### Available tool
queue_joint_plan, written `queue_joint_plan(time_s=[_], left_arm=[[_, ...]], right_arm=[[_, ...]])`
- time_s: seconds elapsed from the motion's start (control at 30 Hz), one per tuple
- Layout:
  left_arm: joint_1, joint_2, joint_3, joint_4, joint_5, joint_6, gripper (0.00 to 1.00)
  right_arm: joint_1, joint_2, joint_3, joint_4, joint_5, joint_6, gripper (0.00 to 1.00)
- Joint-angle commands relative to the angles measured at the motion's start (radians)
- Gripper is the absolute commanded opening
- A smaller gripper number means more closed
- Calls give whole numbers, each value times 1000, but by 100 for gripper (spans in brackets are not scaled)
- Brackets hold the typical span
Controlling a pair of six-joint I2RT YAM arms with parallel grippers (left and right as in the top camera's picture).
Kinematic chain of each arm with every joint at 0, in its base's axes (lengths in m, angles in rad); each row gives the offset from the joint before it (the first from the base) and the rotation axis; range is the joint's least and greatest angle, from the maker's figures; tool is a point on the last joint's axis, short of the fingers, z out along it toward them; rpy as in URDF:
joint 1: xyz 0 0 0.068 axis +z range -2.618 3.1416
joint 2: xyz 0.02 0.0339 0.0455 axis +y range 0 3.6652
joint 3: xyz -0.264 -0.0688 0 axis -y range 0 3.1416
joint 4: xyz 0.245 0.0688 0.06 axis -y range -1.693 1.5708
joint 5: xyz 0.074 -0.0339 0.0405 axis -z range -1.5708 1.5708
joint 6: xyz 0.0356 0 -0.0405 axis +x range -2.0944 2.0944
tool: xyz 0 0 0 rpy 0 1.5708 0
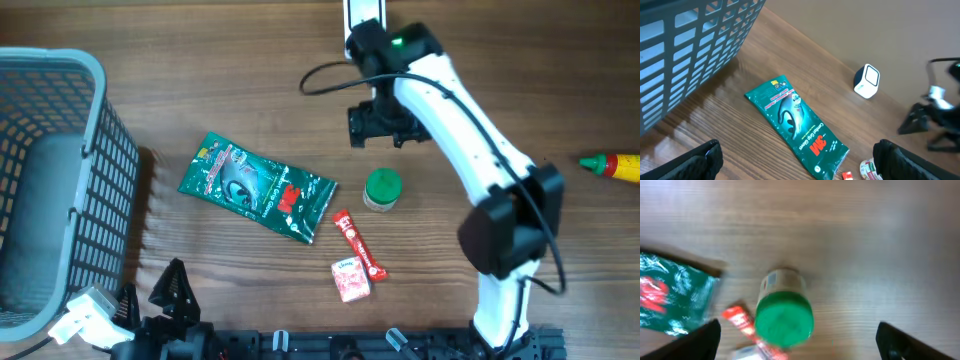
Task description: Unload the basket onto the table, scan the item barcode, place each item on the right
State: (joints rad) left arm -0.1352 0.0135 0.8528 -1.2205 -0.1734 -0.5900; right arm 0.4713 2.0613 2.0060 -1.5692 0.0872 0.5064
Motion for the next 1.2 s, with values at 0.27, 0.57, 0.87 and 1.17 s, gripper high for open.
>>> queue_joint_plan(time_s=[0.27,0.57,0.87,1.17], left_arm=[[7,-8,3,3,5,-6,100],[7,-8,3,3,5,-6,100],[7,-8,3,3,5,-6,100],[7,-8,3,3,5,-6,100]], right_arm=[[-14,-149,-127,-4,-56,1164,100],[-13,-149,-500,319,-249,1118,100],[-13,-148,-651,496,-216,1079,76],[-15,-148,-639,559,-208,306,62]])
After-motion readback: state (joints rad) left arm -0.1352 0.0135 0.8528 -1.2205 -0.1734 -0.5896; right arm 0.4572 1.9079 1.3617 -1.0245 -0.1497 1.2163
